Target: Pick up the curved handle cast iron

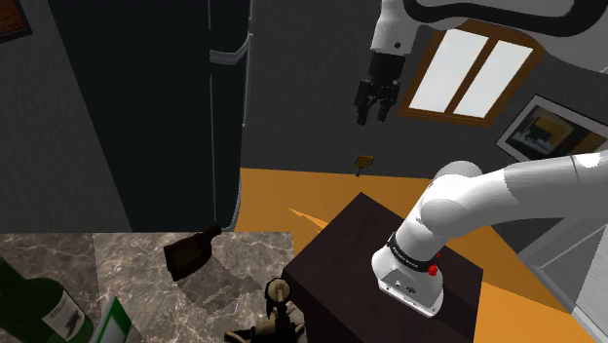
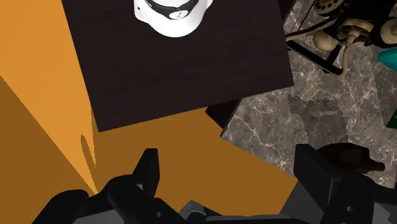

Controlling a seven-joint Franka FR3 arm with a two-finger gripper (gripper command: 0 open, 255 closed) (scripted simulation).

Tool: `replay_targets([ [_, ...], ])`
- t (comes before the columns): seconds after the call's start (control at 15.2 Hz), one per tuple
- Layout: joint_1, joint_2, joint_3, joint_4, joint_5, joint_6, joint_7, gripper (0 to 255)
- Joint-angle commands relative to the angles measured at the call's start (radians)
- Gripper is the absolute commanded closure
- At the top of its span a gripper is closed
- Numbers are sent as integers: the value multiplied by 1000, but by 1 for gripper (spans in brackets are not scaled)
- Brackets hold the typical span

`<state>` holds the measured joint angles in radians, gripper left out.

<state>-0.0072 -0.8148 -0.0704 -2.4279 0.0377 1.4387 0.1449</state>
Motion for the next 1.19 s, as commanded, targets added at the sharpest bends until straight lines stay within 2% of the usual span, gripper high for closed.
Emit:
replay_targets([
  [0.0,0,0,0,0,0,0,0,0],
  [0.53,95,205,32,-54,9,280,-127,0],
  [1.12,191,490,85,-25,18,563,-257,0],
])
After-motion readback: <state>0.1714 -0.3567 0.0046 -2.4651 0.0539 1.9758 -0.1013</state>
